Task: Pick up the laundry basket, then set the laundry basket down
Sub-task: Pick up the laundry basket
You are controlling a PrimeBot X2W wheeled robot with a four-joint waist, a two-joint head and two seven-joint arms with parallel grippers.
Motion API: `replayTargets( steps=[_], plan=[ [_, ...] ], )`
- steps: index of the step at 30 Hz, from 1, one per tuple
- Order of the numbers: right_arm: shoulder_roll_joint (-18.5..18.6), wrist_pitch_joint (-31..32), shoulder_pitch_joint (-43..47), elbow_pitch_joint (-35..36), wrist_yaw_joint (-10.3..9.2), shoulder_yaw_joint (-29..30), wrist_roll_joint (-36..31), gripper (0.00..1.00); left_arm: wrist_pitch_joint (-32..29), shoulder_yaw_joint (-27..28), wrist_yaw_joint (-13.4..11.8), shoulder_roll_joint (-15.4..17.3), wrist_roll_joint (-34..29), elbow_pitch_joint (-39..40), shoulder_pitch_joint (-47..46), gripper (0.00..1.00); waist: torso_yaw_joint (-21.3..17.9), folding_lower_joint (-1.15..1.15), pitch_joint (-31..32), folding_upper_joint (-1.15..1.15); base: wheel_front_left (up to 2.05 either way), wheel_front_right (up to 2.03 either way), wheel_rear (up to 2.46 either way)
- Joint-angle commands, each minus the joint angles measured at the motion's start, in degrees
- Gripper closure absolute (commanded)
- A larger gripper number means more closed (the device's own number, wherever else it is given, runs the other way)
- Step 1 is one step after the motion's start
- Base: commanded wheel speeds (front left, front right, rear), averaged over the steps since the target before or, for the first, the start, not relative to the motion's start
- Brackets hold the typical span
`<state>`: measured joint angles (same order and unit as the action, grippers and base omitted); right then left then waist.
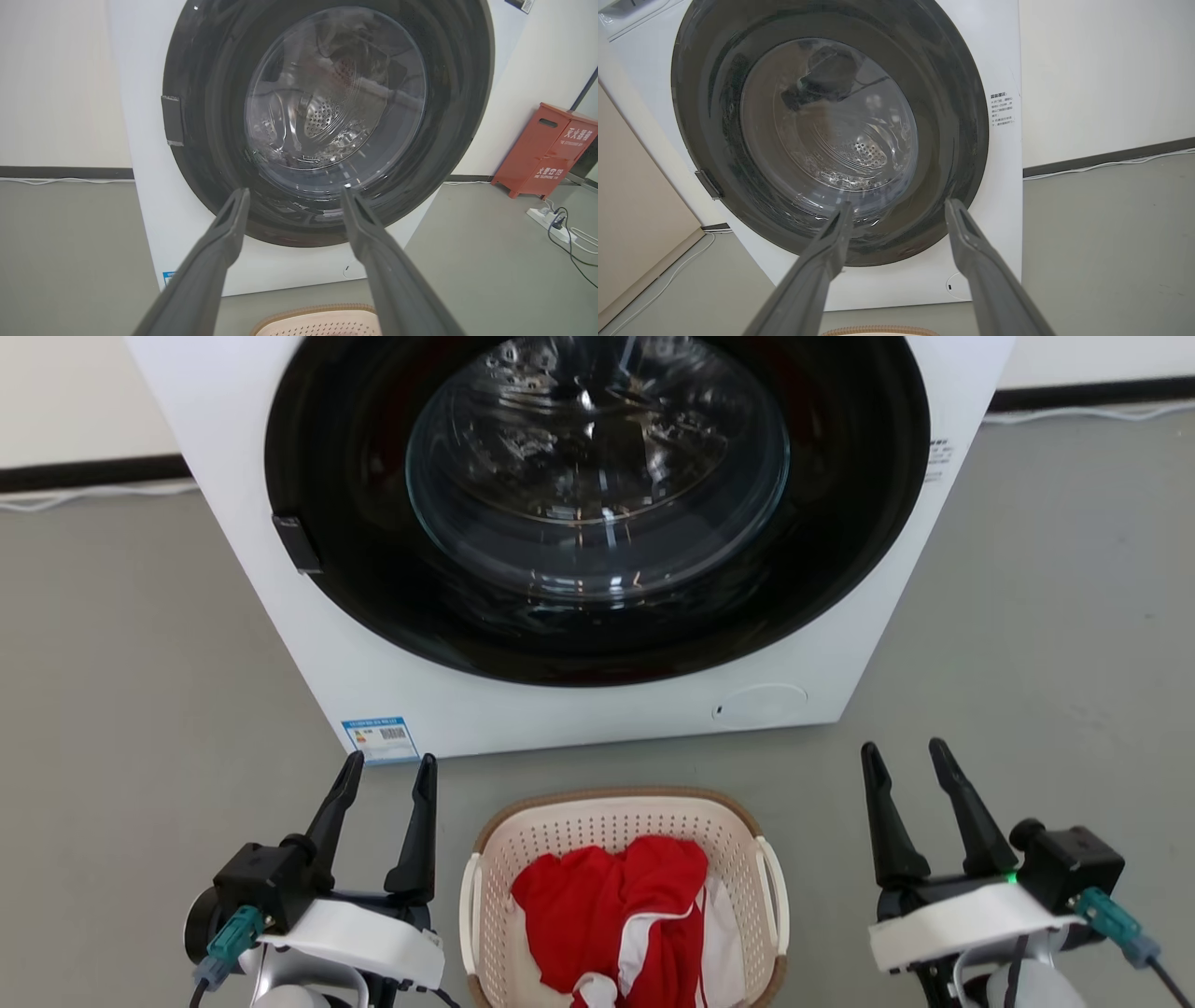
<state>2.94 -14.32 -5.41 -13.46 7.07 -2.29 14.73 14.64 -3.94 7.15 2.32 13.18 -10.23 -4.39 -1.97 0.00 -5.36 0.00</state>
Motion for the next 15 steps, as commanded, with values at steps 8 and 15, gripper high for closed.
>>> replayTargets(
  steps=[8,15],
  plan=[
    [-0.06,-0.68,-4.5,0.21,0.42,-0.47,-0.49,0.0,0.36,1.81,0.34,0.95,0.59,-0.45,-4.61,0.0,-0.46,0.0,-5.63,0.0,0.0,0.0,0.0],
    [-0.06,-0.68,-6.77,-2.01,0.42,0.55,-0.75,0.0,0.36,2.19,0.34,1.8,1.7,-2.55,-7.33,0.0,-0.42,0.0,-10.87,0.0,0.0,0.0,0.0]
  ],
)
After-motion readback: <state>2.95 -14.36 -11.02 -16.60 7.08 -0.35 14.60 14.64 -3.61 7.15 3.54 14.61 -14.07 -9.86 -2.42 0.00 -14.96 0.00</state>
